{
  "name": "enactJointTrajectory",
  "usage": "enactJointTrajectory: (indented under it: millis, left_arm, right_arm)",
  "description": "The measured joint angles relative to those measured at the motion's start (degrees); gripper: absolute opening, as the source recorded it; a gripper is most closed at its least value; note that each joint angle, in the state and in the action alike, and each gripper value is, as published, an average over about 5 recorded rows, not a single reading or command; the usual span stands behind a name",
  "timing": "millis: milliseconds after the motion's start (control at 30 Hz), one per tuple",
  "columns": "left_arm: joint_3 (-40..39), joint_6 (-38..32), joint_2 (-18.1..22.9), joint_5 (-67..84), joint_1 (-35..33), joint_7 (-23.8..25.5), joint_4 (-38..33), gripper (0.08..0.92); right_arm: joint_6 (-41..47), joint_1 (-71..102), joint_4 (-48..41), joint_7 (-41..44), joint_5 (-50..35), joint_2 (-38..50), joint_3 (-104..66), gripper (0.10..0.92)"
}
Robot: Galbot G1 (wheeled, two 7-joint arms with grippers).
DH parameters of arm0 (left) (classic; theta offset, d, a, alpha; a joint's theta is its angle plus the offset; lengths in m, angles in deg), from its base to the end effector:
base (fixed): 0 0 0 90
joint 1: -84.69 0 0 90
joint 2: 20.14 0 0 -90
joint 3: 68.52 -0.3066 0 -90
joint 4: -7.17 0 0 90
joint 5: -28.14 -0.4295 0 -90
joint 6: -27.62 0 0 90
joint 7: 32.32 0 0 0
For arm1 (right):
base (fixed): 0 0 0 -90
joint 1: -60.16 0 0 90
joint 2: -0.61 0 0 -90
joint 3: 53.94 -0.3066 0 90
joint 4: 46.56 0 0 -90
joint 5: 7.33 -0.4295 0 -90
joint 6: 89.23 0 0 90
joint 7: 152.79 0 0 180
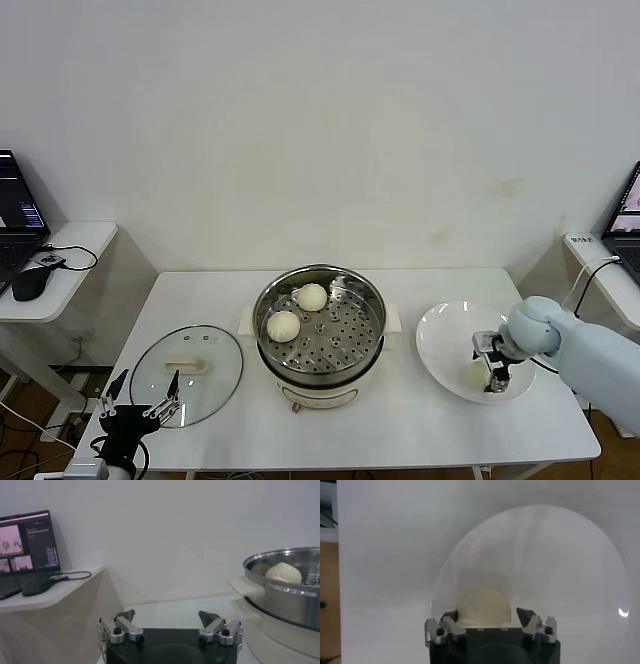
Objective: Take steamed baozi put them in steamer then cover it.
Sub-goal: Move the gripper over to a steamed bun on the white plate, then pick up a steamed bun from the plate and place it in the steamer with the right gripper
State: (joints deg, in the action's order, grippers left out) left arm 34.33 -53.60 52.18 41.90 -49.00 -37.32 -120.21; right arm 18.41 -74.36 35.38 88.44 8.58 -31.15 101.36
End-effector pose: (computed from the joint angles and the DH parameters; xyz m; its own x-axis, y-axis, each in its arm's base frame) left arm 0.2264 0.0862 -0.2448 -0.9723 -0.0916 0.2151 -0.0584 0.9860 0.1561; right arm 0.4924 -0.1085 -0.2473 -0.1792 0.0068 0.9838 -0.9818 -0.0658 -0.1783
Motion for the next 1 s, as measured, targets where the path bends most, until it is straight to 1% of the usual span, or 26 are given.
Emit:
enactJointTrajectory:
  millis: [133,300,700,1000]
  left_arm:
    - [0.02,-0.02,0.05,0.02,-0.02,0.00,-0.11,0.823]
    - [0.16,-0.02,0.02,0.04,-0.13,0.00,-0.45,0.823]
    - [0.30,-0.01,-0.08,0.25,-0.11,-0.01,-1.53,0.823]
    - [0.53,0.02,-0.01,0.33,-0.34,-0.03,-2.38,0.823]
  right_arm:
    - [0.11,-0.33,0.15,0.28,-0.41,0.03,-0.37,0.621]
    - [0.41,-1.79,0.90,1.14,-1.56,0.54,-0.32,0.598]
    - [1.37,-14.54,3.06,4.18,-8.00,1.49,3.73,0.594]
    - [2.59,-28.14,4.56,4.66,-14.11,-2.08,9.68,0.600]
